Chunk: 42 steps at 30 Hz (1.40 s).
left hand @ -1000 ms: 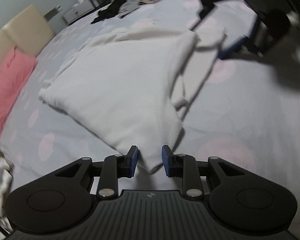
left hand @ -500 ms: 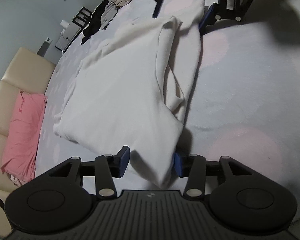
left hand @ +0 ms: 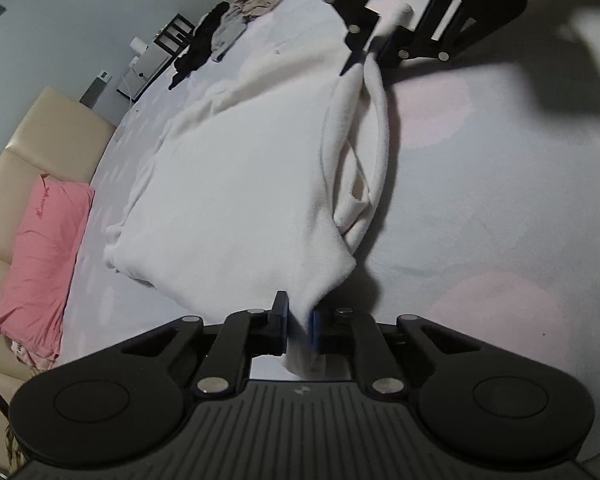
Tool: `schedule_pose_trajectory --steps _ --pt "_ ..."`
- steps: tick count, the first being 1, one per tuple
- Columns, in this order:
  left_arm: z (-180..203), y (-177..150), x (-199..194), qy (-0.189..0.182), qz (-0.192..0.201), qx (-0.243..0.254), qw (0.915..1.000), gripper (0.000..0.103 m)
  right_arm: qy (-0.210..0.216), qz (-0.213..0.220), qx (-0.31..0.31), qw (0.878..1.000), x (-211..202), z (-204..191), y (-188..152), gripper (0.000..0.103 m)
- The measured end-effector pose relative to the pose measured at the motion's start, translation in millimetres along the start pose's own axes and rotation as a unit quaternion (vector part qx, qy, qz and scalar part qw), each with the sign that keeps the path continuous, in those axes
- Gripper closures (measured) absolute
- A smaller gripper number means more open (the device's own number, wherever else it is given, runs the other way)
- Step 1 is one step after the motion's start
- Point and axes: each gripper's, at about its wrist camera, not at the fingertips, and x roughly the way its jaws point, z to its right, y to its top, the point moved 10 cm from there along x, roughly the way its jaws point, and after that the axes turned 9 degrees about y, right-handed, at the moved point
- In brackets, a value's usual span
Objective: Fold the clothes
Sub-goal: 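Pinch the shirt's folded edge with the left gripper while the right gripper pinches beside it, then lift the shirt edge with both grippers and fold it over the bundle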
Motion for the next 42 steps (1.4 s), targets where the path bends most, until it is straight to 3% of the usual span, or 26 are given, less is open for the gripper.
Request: schedule_pose_trajectory --steps 7,12,18,25,33,42 --pt "-25.0 8.0 -10.2 -0.026 -0.004 -0.044 0.9987 0.095 0.017 0.016 0.046 0.999 -18.2 26.8 -1.1 0.092" --pt "-26.3 6.4 -21.1 -0.043 0.002 -0.026 0.9987 0.096 0.028 0.031 0.053 0.998 -36.1 43.8 0.5 0.093" --pt "-18.8 2.1 -40.7 -0.075 -0.004 -0.025 0.9968 0.097 0.057 0.039 0.036 0.997 -50.6 30.2 0.9 0.094" --pt "-10.1 -0.9 -71.1 -0.147 -0.001 -0.015 0.9891 0.097 0.114 0.051 0.023 0.992 -74.5 13.6 2.6 0.094" --pt "27.2 -4.6 -106.6 -0.246 -0.004 0.001 0.9694 0.097 0.191 0.051 0.027 0.980 -116.5 -23.6 5.5 0.094" --pt "63.1 -15.9 -140.3 -0.350 -0.018 -0.016 0.9364 0.097 0.287 0.044 0.055 0.955 -169.7 -77.4 9.7 0.094"
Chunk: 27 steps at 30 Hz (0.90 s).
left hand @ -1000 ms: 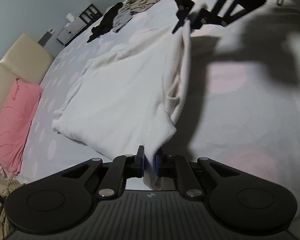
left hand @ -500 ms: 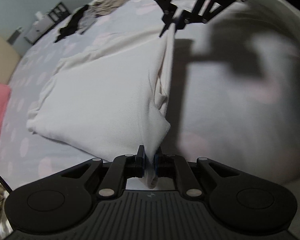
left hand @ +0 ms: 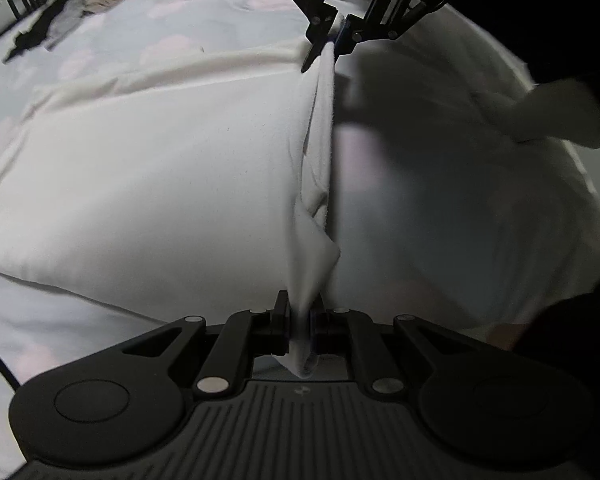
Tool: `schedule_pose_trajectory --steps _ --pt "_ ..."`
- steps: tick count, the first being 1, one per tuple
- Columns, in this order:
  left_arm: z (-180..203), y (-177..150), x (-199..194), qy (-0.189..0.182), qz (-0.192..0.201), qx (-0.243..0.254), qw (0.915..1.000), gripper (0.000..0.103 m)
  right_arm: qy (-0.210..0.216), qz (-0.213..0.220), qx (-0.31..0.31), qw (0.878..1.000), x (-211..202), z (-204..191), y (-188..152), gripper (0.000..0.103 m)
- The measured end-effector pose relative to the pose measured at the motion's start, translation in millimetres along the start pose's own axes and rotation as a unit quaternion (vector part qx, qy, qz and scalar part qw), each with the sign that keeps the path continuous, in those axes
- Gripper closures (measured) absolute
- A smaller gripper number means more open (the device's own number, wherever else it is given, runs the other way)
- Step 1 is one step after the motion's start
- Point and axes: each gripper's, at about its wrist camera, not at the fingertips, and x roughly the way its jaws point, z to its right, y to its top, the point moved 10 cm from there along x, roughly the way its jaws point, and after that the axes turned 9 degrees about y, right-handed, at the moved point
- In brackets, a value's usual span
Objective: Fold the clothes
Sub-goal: 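Lift the shirt edge with both grippers and fold it over the bundle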
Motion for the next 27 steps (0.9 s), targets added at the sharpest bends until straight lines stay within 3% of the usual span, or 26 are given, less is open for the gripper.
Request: schedule_pose_trajectory --steps 5,11,16,22,27 --pt "-4.6 -1.5 -2.2 -0.013 0.008 -0.019 0.9997 0.097 0.047 0.001 0.017 0.999 -2.0 -2.8 3.0 0.094" --pt "-52.0 10.0 -26.8 -0.035 0.031 -0.032 0.9984 0.097 0.125 0.014 0.095 0.987 -26.6 67.7 11.3 0.094" --pt "-123.4 24.8 -46.5 -0.050 0.058 -0.049 0.9958 0.097 0.185 0.027 0.087 0.979 -52.0 127.1 20.9 0.094" --pt "-184.5 42.2 -47.2 -0.092 0.085 -0.074 0.9895 0.097 0.271 0.041 0.109 0.955 -47.6 184.8 16.4 0.094" --pt "-214.5 48.9 -32.7 -0.129 0.078 -0.075 0.9858 0.097 0.328 0.055 0.142 0.932 -46.7 221.0 7.8 0.094"
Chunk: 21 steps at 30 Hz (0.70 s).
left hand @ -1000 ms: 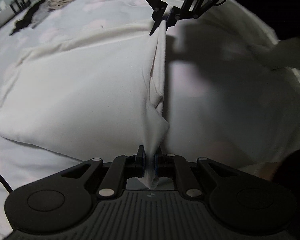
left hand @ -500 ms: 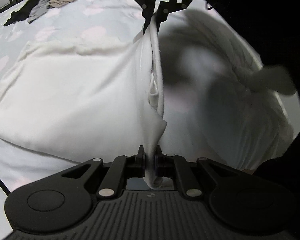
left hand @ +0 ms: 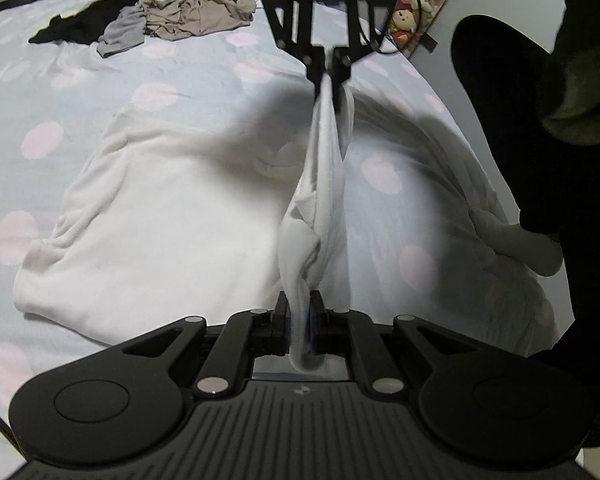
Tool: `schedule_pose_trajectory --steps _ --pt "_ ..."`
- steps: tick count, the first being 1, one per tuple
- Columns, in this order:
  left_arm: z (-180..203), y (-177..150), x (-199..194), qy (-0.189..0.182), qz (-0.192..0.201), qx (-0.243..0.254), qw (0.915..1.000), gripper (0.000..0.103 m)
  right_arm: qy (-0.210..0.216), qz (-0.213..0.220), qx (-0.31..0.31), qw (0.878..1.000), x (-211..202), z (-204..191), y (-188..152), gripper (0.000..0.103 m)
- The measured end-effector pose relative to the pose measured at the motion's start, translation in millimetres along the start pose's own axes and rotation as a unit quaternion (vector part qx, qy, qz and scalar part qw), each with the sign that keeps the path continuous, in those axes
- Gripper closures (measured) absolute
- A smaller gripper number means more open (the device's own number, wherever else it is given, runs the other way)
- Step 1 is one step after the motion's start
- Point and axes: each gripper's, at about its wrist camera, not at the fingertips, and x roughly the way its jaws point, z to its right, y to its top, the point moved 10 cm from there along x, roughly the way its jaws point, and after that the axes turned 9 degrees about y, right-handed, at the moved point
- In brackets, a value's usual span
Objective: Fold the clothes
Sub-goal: 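Lift the shirt edge with both grippers and fold it over the bundle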
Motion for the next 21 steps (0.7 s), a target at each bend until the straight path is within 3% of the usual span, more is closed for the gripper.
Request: schedule_pose_trajectory --steps 8,14,21 --pt "-77.9 13.3 -5.0 0.013 0.007 -0.014 0.9998 0.097 -0.006 0.026 0.034 0.999 -29.6 66.5 30.1 0.094" --pt "-135.5 29.1 8.0 0.044 0.007 -0.019 0.9988 0.097 -0.052 0.032 0.060 0.996 -33.0 101.1 35.5 0.094" --pt "-168.2 29.6 23.9 0.054 -0.013 -0.007 0.9984 0.096 -0.086 0.031 0.089 0.992 -25.6 134.5 40.5 0.094"
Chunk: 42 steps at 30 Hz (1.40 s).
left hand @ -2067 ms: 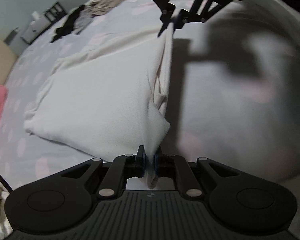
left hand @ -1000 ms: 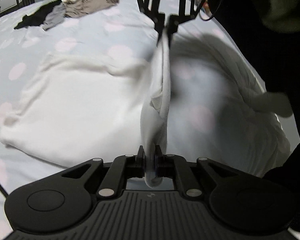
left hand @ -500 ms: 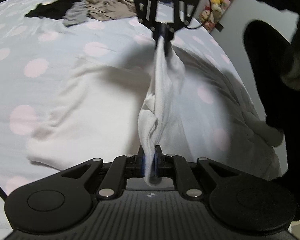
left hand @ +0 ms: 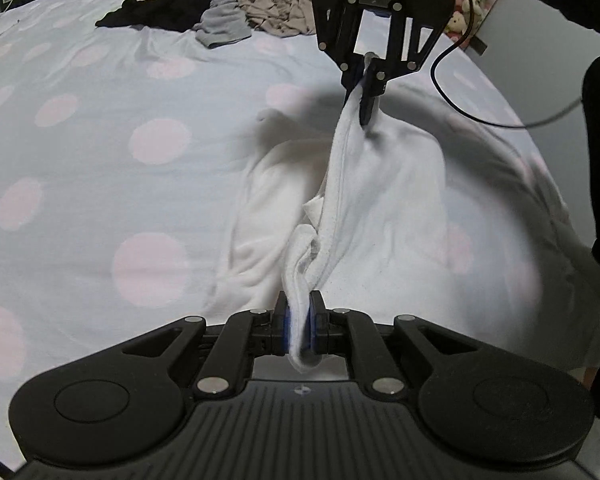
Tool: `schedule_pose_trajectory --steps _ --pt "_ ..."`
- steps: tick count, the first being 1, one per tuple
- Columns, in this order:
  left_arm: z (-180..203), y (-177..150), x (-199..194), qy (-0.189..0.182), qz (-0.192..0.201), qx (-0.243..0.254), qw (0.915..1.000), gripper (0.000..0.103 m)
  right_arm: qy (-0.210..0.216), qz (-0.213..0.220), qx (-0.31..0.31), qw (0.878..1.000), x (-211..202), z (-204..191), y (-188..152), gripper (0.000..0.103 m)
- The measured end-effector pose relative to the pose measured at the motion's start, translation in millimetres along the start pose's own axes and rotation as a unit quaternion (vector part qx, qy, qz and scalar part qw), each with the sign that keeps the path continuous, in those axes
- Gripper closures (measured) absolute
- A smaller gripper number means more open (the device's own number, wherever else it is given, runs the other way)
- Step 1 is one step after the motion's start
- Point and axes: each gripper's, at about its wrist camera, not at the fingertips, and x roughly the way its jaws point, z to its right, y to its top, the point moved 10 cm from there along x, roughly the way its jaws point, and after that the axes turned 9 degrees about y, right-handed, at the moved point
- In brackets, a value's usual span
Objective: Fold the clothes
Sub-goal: 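Lift the shirt edge with both grippers and fold it over the bundle, then release the shirt with both grippers and move them back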
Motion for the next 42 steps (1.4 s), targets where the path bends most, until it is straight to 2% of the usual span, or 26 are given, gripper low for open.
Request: schedule_pose_trajectory --steps 2,9,16,18,20,22,23,24,26,28,30,33,36,37,41,42 --pt "-7.8 -2.5 0.7 0.005 -0.002 -0.002 1.0000 0.096 -0.008 -0.002 -0.003 1.000 -1.0 2.1 -2.8 0.094" --pt "-33.4 -12.7 2.7 0.025 -0.009 -0.030 0.9992 0.096 -0.037 0.013 -0.003 0.999 -9.9 35.8 24.5 0.094" --pt "-36.3 -19.6 25.3 0.038 -0.040 -0.029 0.9980 0.095 -0.045 -0.009 0.009 0.999 13.3 56.4 23.3 0.094" --pt "-38.9 -23.3 28.1 0.057 -0.050 -0.033 0.9966 0.089 -0.049 -0.009 0.016 0.999 20.2 62.6 25.6 0.094" --pt "-46.1 -24.6 30.3 0.103 -0.059 -0.046 0.9918 0.067 -0.063 -0.011 0.017 0.998 28.7 66.8 25.9 0.093" --pt "-54.9 -24.4 31.5 0.163 -0.069 -0.064 0.9821 0.048 -0.092 -0.008 0.016 0.996 34.0 74.4 24.8 0.081" --pt "-57.6 -24.5 30.6 0.186 -0.071 -0.073 0.9773 0.047 -0.118 -0.002 0.017 0.993 35.6 79.0 25.0 0.072" --pt "-58.2 -24.8 28.6 0.197 -0.069 -0.081 0.9746 0.047 -0.144 0.003 0.018 0.989 36.8 83.6 25.1 0.055" --pt "-57.4 -25.6 19.1 0.223 -0.056 -0.106 0.9675 0.048 -0.169 0.017 0.020 0.985 34.8 82.7 22.7 0.055" --pt "-54.7 -27.7 4.2 0.259 -0.036 -0.143 0.9547 0.048 -0.188 0.046 0.015 0.981 23.1 75.4 18.3 0.055" --pt "-50.2 -31.6 -11.5 0.297 -0.011 -0.191 0.9354 0.048 -0.212 0.091 0.042 0.972 5.0 70.3 12.2 0.055" --pt "-37.7 -39.8 -33.5 0.336 0.026 -0.268 0.9027 0.048 -0.236 0.162 0.113 0.952 -21.6 57.2 -5.0 0.054" --pt "-20.6 -51.1 -53.3 0.353 0.062 -0.347 0.8666 0.048 -0.272 0.199 0.165 0.927 -33.8 37.5 -30.8 0.053" --pt "-11.5 -55.3 -55.5 0.349 0.068 -0.368 0.8591 0.048 -0.279 0.209 0.184 0.919 -34.2 32.0 -39.6 0.051" --pt "37.7 -67.3 -49.5 0.309 0.075 -0.411 0.8543 0.049 -0.282 0.241 0.273 0.888 -34.8 6.9 -82.8 0.046" --pt "49.2 -70.5 -48.7 0.305 0.075 -0.411 0.8561 0.049 -0.279 0.242 0.285 0.885 -31.5 0.3 -92.5 0.046"
